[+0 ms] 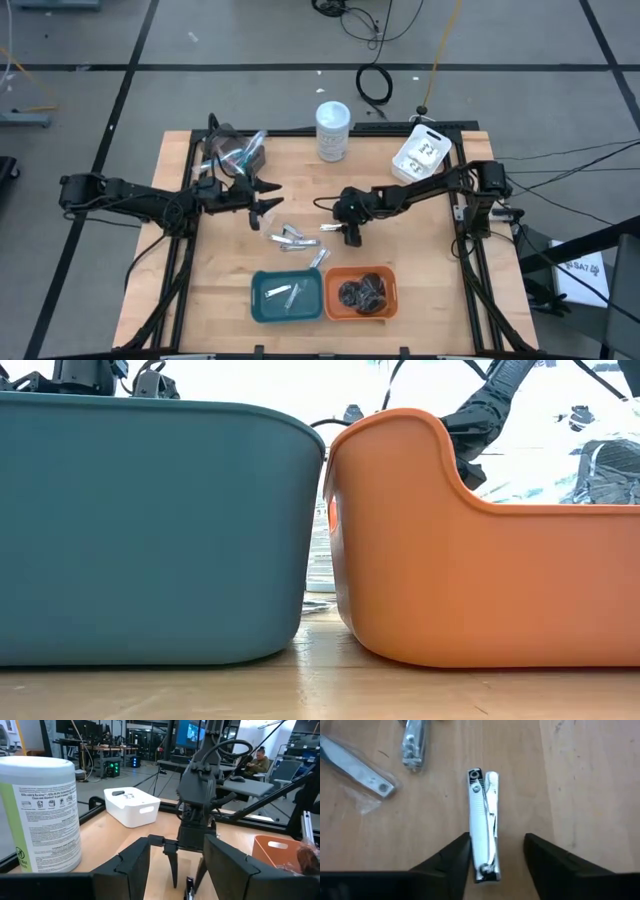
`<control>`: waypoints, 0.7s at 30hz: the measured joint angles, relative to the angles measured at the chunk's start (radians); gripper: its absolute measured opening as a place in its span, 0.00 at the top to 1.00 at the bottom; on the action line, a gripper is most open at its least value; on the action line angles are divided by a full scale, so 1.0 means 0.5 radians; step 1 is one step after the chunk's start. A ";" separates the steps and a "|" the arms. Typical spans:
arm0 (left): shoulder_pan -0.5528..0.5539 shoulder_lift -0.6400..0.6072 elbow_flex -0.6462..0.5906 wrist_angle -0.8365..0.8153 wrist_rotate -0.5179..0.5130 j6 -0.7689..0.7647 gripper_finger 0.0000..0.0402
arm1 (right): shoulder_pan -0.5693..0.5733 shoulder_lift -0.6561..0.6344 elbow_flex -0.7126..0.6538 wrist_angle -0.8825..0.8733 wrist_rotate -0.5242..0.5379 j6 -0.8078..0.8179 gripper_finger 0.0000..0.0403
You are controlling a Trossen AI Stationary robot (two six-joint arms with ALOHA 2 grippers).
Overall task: Pick & Place Travel size toiletries
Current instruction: Put the silver nail cutter into the green bin
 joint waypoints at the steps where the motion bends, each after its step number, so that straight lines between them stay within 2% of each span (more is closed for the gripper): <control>1: 0.000 0.000 0.000 0.001 0.000 0.000 0.54 | 0.000 0.001 0.000 -0.009 0.002 -0.022 0.61; 8: 0.000 0.000 0.000 0.017 -0.004 -0.003 0.54 | -0.002 0.003 -0.004 -0.025 -0.061 -0.187 0.89; 11: 0.000 0.000 0.000 0.017 -0.005 -0.005 0.54 | -0.004 0.005 -0.005 0.006 -0.163 -0.279 0.89; 15: 0.000 0.001 0.000 0.017 -0.009 -0.019 0.54 | -0.002 0.000 -0.009 0.128 -0.189 -0.307 0.89; 21: -0.020 0.001 0.000 0.017 -0.011 -0.287 0.54 | -0.039 -0.129 -0.022 0.230 -0.163 -0.385 0.89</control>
